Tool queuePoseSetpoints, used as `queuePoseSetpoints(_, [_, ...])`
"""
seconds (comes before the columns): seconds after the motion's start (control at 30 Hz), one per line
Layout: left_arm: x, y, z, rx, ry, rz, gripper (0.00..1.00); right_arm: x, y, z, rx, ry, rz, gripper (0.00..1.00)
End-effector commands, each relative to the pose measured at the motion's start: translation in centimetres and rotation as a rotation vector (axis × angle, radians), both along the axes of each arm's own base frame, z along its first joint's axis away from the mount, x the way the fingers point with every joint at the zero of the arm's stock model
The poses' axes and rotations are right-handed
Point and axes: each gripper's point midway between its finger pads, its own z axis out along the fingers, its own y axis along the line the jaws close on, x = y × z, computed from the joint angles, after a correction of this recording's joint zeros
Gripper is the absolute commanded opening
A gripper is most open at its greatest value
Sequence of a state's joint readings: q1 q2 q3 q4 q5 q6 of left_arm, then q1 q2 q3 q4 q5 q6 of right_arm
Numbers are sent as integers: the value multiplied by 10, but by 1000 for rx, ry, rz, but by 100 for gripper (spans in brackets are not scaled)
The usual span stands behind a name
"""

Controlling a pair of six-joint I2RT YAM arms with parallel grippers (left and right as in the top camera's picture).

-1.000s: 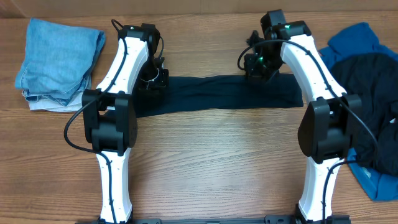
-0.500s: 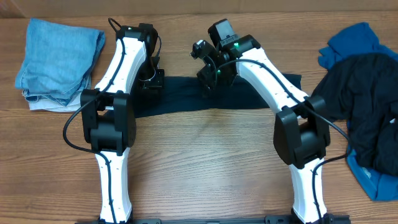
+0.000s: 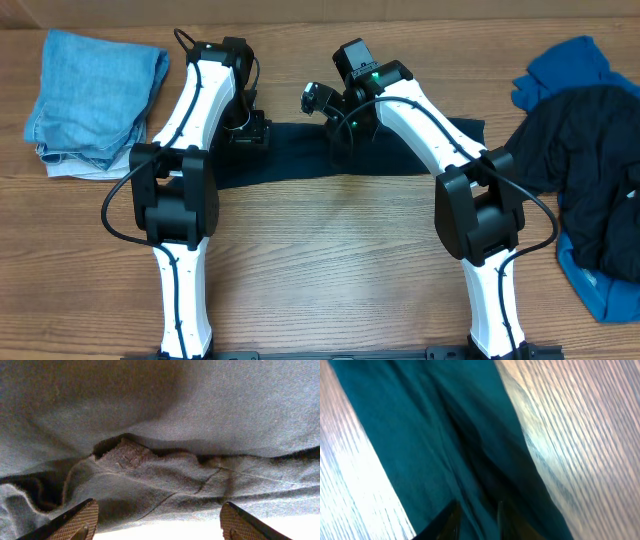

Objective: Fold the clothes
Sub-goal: 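Move the right gripper to the strip's center and grasp it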

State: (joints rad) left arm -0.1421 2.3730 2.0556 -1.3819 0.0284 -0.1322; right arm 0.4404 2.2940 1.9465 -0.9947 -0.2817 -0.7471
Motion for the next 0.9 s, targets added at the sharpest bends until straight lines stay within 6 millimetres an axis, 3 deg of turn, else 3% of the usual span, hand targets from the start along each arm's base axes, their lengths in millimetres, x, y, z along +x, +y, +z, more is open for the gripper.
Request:
queuePoseSetpoints(0.0, [1,3,9,0,-21,10,82,-5,7,-2,23,5,54,23])
queuePoseSetpoints(0.07, [1,3,9,0,-21,10,82,-5,8,-2,29,7,56,24])
queuePoseSetpoints(0.1, [1,3,9,-1,-21,11,80,-6,11,-1,46,12,61,30])
queuePoseSetpoints(0.17, [1,3,9,-1,-22,11,70,-6,13,-1,59,9,64,32])
queuePoseSetpoints(0.27, [2,5,9,0,-23,18,13,-5,13,-3,60,7,64,34])
queuePoseSetpoints(0.3, [3,5,9,-1,-25,24,4,-5,13,-4,61,7,64,34])
queuePoseSetpoints(0.43, [7,-3,11,-53,-41,35,4,-7,12,-26,64,-2,64,37])
queuePoseSetpoints(0.6, [12,-2,11,-57,-57,38,7,-6,13,-38,74,-23,65,36])
queuePoseSetpoints(0.63, [12,-2,11,-57,-57,38,7,-5,13,-39,76,-28,65,34])
queuePoseSetpoints(0.73, [12,-2,11,-57,-57,39,8,-4,13,-39,77,-30,64,4])
queuePoseSetpoints(0.87, [12,-2,11,-56,-58,39,9,-16,8,-33,58,33,32,4])
